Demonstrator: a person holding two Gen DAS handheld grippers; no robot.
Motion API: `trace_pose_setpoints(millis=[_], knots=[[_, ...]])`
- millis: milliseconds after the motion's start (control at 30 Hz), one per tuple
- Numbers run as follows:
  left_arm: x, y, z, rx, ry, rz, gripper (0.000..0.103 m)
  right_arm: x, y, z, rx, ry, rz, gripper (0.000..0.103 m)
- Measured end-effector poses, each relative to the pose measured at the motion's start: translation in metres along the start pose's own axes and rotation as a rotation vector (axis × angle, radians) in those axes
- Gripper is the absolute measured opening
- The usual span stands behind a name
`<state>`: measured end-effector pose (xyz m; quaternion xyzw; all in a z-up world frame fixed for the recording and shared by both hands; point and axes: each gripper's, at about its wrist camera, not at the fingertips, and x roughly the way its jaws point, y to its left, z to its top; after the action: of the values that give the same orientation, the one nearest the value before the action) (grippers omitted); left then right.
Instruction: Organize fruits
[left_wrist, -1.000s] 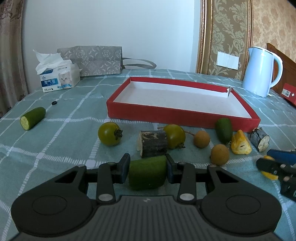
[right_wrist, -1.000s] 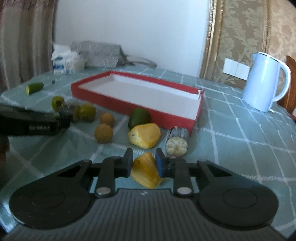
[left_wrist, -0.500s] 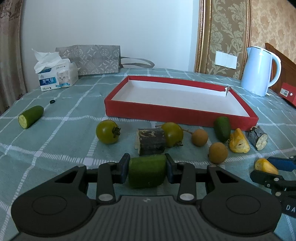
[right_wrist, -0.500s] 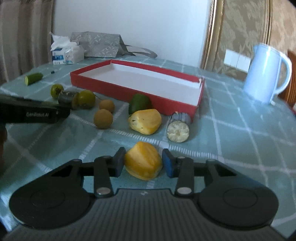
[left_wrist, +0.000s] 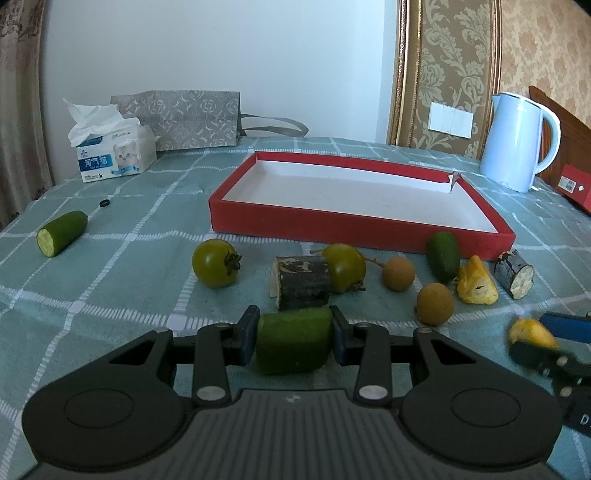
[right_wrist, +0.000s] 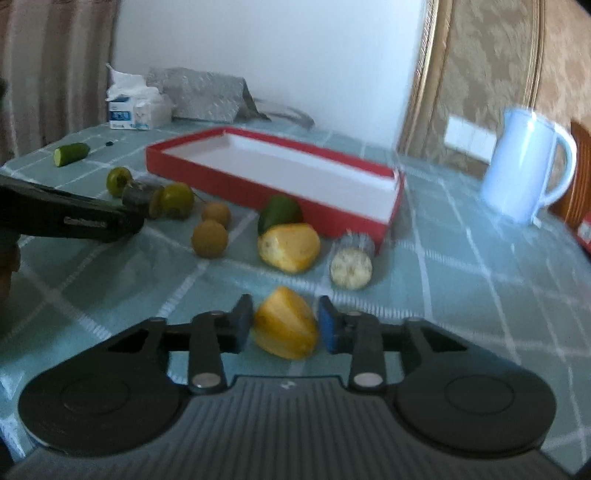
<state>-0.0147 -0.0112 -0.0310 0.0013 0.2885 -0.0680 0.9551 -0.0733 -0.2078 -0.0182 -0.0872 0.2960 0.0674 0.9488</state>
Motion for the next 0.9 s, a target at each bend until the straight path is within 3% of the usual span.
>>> trace_pose_setpoints(millis=[33,100,200,300,467,733,900], knots=[[-0.001,0.000,0.000,0.002,-0.002,0.001,0.038,0.002,-0.003,-0.002,0.024,0.016,-0.001,0.054],[-0.001,0.000,0.000,0.002,-0.005,0.001,0.038,0.000,-0.007,-0.007,0.050,0.004,0.002,0.055],[-0.001,0.001,0.000,-0.004,-0.004,-0.005,0.038,-0.001,-0.007,-0.009,0.064,-0.006,0.045,0.037],[-0.002,0.002,0.000,-0.004,-0.006,-0.006,0.038,-0.002,0.000,-0.010,0.028,-0.015,0.020,0.037],[-0.003,0.003,0.000,-0.006,-0.007,-0.006,0.039,-0.003,-0.008,-0.008,0.072,-0.016,0.049,0.037],[-0.009,0.000,0.011,0.016,-0.032,-0.011,0.038,-0.015,-0.004,0.005,-0.008,-0.146,-0.053,0.037],[-0.006,-0.005,0.034,0.039,-0.056,-0.008,0.039,-0.007,-0.011,0.021,0.025,-0.203,-0.066,0.037]])
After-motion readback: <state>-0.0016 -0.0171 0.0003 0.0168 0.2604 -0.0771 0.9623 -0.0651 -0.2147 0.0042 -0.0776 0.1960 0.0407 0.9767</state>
